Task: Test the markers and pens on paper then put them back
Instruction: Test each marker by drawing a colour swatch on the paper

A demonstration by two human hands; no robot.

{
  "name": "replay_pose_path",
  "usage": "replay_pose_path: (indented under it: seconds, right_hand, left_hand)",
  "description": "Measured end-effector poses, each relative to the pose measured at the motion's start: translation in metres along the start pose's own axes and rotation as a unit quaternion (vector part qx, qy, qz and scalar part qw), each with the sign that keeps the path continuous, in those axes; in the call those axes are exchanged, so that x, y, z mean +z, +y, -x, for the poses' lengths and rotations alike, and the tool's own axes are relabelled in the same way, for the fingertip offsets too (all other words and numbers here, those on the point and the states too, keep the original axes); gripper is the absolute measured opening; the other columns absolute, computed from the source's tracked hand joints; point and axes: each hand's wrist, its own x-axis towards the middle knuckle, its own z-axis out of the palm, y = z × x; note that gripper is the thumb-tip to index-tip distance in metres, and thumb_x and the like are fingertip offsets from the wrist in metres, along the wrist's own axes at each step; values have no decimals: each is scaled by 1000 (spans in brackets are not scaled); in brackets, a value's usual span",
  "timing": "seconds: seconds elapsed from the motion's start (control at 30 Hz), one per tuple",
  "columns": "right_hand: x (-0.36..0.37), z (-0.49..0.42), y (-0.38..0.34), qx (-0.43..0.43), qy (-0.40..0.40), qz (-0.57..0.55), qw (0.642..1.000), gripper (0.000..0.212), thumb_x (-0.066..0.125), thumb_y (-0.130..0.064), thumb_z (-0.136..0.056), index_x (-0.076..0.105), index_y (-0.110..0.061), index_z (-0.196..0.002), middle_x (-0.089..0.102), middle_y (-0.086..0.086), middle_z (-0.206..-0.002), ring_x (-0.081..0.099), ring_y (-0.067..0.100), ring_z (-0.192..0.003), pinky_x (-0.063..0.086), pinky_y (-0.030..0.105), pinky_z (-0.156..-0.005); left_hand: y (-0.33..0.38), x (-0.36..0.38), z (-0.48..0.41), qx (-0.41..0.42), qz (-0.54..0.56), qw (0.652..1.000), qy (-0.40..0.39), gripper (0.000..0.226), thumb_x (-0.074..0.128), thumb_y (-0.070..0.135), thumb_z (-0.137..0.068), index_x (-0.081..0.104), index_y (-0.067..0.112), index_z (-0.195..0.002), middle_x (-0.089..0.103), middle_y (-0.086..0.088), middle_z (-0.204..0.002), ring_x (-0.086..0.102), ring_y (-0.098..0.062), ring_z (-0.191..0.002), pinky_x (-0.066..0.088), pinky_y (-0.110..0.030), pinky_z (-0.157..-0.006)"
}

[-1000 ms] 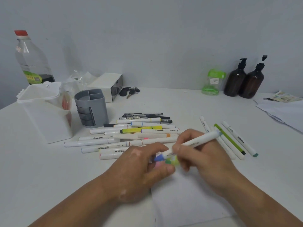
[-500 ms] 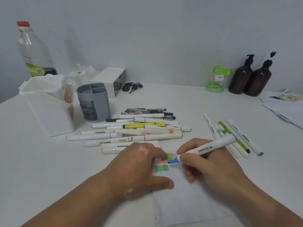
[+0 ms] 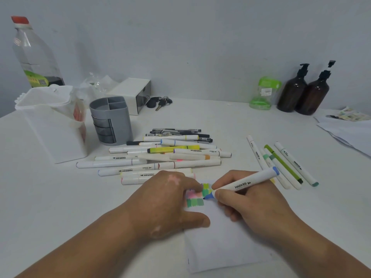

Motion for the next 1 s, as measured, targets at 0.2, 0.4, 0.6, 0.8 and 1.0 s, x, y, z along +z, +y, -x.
replay_pose_path:
  seconds: [0.2,0.4,0.6,0.8,1.0]
  right_hand:
    - [0,0,-2,-5,-1,1,1000,12,72,-14,-85,75,-25,-83,68,6,-58,59,14,-50,50,23,-50]
    - [-1,1,-3,-4,-7,3,1000,14,71,-11,-84,75,-25,-81,65,3,-55,57,12,-48,48,21,-48]
    - [-1,2,-3,1,-9,3,1000,14,70,-11,-83,74,-24,-79,62,0,-53,55,11,-47,44,20,-46]
    - [-1,0,-4,2,-4,7,1000,15,69,-11,-83,73,-24,-76,61,-1,-51,53,12,-45,43,20,-44]
    - [-2,1,-5,1,4,11,1000,19,69,-10,-84,73,-25,-74,61,-2,-51,54,11,-44,42,18,-44]
  left_hand:
    - [1,-1,0,-5,3,1000,-3,72,70,79,-63,62,45,-126,49,26,-80,48,9,-74,33,-12,-62]
    - [1,-1,0,-7,4,1000,-5,72,71,79,-63,63,44,-126,50,25,-81,49,8,-75,37,-16,-63]
    - [3,-2,0,-8,10,1000,-5,71,72,78,-64,63,44,-126,50,27,-80,48,11,-74,31,-11,-60]
    - [3,-2,0,-5,1,1000,-9,71,72,77,-65,63,44,-126,55,21,-89,48,9,-75,35,-11,-62]
    - [2,-2,0,-6,-5,1000,-8,72,71,79,-64,62,45,-127,51,26,-84,47,12,-76,32,-9,-60]
